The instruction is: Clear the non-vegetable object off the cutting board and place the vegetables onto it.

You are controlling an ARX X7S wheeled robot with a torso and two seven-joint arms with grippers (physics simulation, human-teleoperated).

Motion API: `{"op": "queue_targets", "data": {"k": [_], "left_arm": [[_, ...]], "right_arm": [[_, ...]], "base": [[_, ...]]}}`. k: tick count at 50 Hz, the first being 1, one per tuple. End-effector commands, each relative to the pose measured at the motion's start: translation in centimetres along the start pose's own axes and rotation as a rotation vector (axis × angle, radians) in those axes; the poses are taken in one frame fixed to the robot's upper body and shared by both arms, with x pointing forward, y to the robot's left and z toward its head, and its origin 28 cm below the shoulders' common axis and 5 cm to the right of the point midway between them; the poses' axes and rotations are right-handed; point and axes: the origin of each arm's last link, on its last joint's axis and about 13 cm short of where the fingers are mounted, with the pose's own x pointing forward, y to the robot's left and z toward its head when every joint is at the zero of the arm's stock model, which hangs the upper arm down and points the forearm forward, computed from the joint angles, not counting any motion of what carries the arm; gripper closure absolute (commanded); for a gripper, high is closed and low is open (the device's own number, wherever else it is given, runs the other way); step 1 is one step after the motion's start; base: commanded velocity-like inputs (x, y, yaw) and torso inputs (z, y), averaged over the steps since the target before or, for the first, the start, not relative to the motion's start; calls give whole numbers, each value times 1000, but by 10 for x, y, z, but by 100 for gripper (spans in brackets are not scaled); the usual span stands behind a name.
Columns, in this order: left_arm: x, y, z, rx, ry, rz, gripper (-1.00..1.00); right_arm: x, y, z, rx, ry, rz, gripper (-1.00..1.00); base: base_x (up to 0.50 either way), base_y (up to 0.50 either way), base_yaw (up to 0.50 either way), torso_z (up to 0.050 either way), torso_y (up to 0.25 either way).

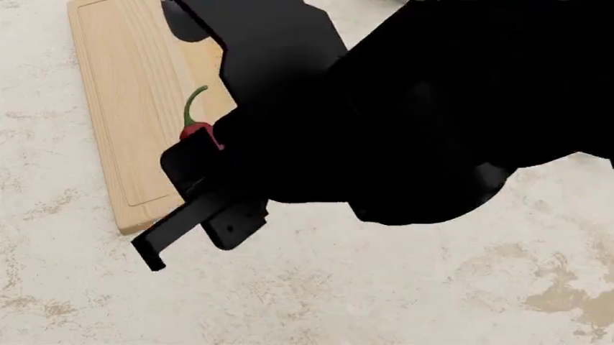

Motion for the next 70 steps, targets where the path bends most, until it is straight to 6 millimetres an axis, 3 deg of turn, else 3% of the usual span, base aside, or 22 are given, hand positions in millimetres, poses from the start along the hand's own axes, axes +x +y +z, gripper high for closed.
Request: {"op": "queue_targets", "data": {"k": [1, 21, 31, 41, 48, 49, 60, 70], "left_arm": [[3, -4, 1, -18, -10, -32, -100], [5, 0, -3, -20, -2, -20, -100], [4, 2, -6, -18, 1, -12, -100], [4, 4, -8, -15, 6, -7, -100], [5, 4, -9, -16, 8, -5, -100], [5, 4, -9, -18, 8, -5, -100], [4, 5, -6, -21, 3, -2, -100], [3, 5, -4, -17, 1, -1, -100]], "right_arm": [[11, -9, 38, -83, -40, 57, 100], [65, -24, 62, -94, -99, 141, 100], [96, -38, 63, -68, -80, 146, 100], [128, -41, 45, -69, -14, 147, 100], [137, -40, 39, -75, 7, 155, 100], [134, -41, 42, -76, -6, 150, -100], [118, -42, 56, -107, -38, 105, -100], [51, -31, 70, -153, -117, 37, -100]], "base": [[0, 0, 0, 0, 0], [0, 0, 0, 0, 0], [0, 0, 0, 0, 0], [0, 0, 0, 0, 0], [0, 0, 0, 0, 0], [0, 0, 0, 0, 0], [0, 0, 0, 0, 0], [0, 0, 0, 0, 0]]}}
